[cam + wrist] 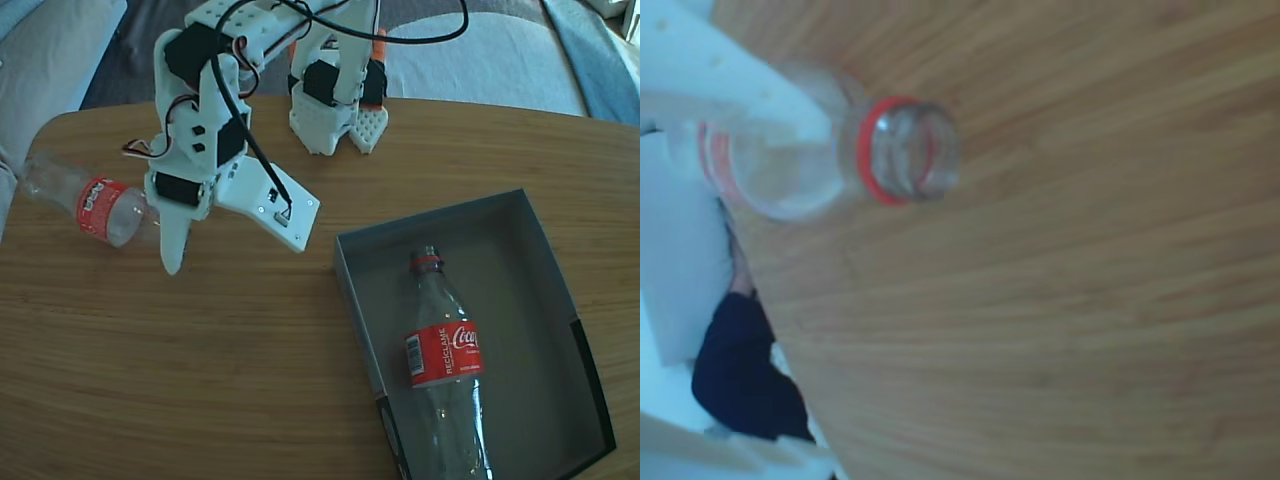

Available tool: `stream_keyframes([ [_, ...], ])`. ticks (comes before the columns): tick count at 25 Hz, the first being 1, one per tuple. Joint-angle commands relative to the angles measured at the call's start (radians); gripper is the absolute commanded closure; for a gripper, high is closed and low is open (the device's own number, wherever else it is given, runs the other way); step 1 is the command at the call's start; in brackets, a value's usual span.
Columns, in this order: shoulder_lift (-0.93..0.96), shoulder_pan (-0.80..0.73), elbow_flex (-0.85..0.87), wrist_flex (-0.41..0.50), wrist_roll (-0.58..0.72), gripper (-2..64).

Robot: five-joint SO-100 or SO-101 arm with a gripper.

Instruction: Grasp the bottles and put them in the box.

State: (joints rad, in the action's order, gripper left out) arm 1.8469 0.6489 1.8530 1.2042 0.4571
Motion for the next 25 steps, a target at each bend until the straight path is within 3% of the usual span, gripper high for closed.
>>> stream_keyframes([
  [1, 0.072, 0.051, 0.009, -0.005, 0.006, 17.0],
  [4, 0.08, 0.094, 0.043, -0.003, 0.008, 11.2],
  [9, 0.08, 0.149, 0.06, 0.008, 0.011, 11.4],
  [20, 0.063, 0.156, 0.06, 0.069, 0.225, 11.4],
  [25, 0.061, 0.199, 0.06, 0.086, 0.265, 11.4],
])
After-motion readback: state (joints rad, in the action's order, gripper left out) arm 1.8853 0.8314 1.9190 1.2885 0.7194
